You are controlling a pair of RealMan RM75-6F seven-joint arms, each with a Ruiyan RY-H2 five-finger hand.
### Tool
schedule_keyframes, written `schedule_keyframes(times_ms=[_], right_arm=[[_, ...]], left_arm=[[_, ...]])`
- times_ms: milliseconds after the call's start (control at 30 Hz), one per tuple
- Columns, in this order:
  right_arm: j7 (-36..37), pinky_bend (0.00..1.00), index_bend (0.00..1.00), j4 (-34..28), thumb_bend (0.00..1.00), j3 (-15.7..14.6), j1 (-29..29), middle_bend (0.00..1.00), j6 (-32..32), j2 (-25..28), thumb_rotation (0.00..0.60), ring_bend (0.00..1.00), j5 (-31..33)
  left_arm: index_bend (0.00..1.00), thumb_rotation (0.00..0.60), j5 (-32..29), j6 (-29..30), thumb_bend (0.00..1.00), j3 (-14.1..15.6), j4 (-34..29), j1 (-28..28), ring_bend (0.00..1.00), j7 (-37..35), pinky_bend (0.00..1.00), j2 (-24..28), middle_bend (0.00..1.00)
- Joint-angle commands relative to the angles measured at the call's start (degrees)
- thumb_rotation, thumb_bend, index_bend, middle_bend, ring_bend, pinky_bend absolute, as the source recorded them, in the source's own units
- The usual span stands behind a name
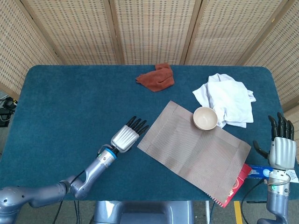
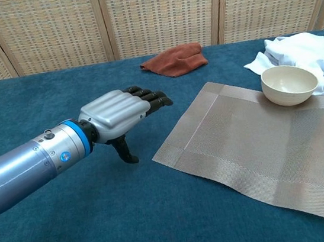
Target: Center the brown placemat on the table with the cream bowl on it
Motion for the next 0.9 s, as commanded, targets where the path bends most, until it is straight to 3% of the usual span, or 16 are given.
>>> schedule_keyframes(times_ms=[33,600,900], right_arm=[[0.19,0.00,0.13,0.02,0.38,0.08,-0.02,0.00,0.00,0.02,0.600,0.00,0.03],[1.56,0.00,0.14,-0.19,0.38,0.36,-0.17,0.00,-0.09,0.16,0.600,0.00,0.05],[1.70,0.00,0.14,-0.15,0.38,0.31,-0.16,0.00,-0.19,0.12,0.600,0.00,-0.07]], left_arm=[[0.04,0.600,-0.53,-0.22,0.10,0.22,0.79,-0.60,0.00,0.56,0.00,-0.81,0.00],[0.06,0.600,-1.82,1.05,0.13,1.02,8.13,-3.80,0.00,2.20,0.00,-7.79,0.00],[0.08,0.600,-1.36,2.05,0.40,1.46,10.49,-4.76,0.00,1.79,0.00,-10.31,0.00]])
